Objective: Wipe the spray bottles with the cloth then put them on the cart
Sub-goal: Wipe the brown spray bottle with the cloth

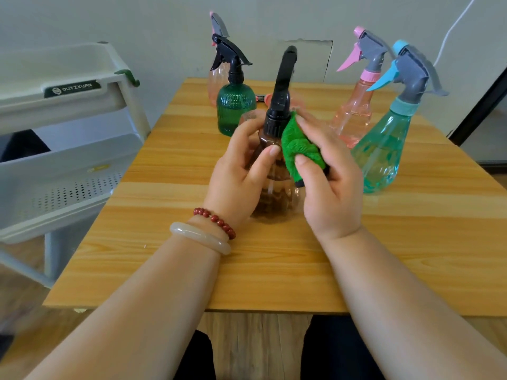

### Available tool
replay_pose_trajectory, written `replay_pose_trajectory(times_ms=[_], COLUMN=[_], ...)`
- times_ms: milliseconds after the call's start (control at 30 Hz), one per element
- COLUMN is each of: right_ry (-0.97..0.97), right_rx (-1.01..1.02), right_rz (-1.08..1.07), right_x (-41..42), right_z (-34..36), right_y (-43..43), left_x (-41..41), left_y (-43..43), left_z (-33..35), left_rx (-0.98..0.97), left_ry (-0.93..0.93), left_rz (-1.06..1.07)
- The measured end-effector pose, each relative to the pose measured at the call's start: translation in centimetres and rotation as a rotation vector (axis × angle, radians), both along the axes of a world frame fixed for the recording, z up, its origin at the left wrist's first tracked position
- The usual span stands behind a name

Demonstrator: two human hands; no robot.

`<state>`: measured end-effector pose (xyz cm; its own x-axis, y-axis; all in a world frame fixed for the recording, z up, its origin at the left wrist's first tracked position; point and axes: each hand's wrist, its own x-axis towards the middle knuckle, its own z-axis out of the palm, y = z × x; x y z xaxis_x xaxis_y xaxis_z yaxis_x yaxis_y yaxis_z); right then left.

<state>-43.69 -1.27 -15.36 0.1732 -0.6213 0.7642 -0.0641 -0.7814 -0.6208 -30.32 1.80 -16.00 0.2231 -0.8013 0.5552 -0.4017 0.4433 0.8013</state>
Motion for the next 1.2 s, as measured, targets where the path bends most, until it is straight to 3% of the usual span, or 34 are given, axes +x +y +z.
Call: replay_pose_trajectory(times_ms=[67, 200, 367, 533, 700, 833, 1000, 1200], right_ry=[0.009, -0.047, -0.005, -0.141, -0.013, -0.079, -0.051, 0.012], right_rx=[-0.058, 0.134, -0.171, 0.193, -0.164, 0.242, -0.063, 0.22], right_rz=[-0.015, -0.041, -0.138, -0.098, -0.117, -0.08, -0.05, -0.1], right_x=[0.2, 0.9, 0.2, 1.2, 0.5, 0.6, 0.1, 0.5], right_z=[-0.2, 0.2, -0.2, 0.4, -0.1, 0.7, -0.2, 0.0], right_y=[-0.1, -0.4, 0.0, 0.0, 0.2, -0.7, 0.1, -0.5], left_x=[-0.3, -0.8, -1.0, -0.7, -0.6, -0.7, -0.7, -0.1], left_y=[0.3, 0.2, -0.3, -0.5, -0.6, -0.5, -0.1, -0.6], left_z=[-0.1, -0.2, -0.1, -0.2, -0.5, -0.3, -0.4, -0.9], left_rx=[-0.016, -0.021, -0.019, -0.021, 0.003, 0.006, -0.043, -0.067], left_ry=[-0.001, -0.024, -0.046, -0.049, -0.028, -0.05, -0.033, -0.092], left_rz=[0.002, 0.002, 0.025, 0.031, 0.03, 0.028, 0.002, 0.179])
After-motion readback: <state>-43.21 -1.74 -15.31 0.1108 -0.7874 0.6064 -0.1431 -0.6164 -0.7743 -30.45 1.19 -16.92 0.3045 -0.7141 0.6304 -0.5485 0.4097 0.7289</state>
